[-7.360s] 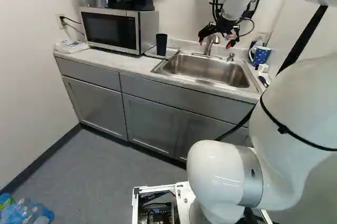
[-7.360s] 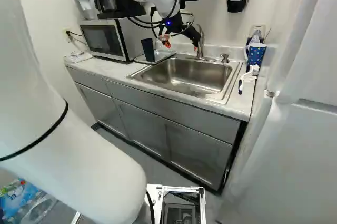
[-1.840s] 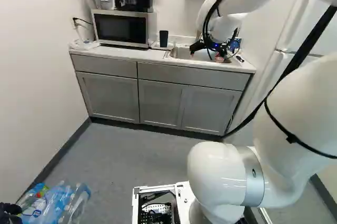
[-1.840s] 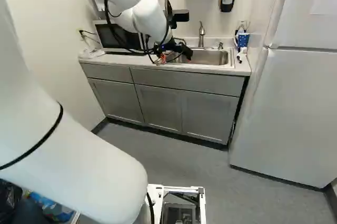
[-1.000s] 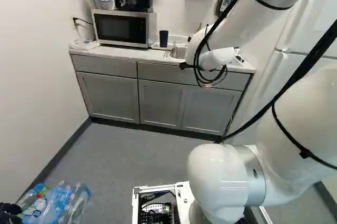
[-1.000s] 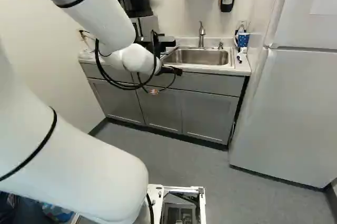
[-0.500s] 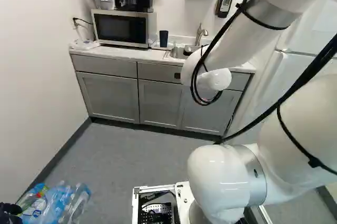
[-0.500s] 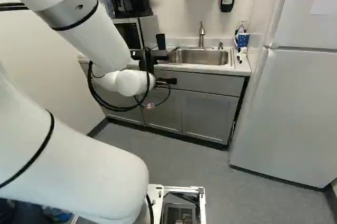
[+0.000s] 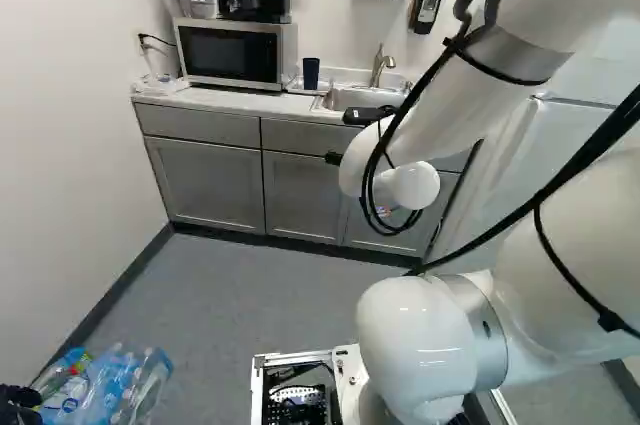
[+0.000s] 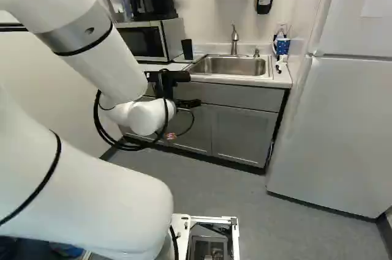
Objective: Rinse the cup and place it in the tray
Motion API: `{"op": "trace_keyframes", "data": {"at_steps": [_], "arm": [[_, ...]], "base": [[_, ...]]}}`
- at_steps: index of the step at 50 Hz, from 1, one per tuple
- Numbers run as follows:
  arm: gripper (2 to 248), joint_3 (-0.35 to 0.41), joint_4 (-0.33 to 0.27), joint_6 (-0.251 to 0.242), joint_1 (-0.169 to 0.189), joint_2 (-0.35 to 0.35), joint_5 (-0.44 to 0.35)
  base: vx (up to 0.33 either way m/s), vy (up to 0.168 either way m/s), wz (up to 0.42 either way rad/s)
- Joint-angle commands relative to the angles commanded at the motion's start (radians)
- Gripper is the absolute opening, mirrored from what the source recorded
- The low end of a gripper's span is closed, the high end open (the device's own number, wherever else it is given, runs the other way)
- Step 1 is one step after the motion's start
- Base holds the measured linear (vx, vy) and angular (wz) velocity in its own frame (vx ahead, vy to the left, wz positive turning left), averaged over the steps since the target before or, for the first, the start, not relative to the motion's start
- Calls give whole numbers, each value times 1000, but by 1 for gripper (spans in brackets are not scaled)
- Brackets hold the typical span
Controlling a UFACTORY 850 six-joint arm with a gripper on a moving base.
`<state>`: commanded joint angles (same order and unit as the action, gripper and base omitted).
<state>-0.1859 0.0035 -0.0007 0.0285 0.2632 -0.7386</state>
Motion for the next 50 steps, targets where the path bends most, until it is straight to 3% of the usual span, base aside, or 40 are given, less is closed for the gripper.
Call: {"op": "trace_keyframes", "data": {"at_steps": [25,50], "arm": [[247,75,-3,1,-22,12,-102],[247,99,-4,1,-28,16,-134]], "base": [[0,0,0],[0,0,0]]}}
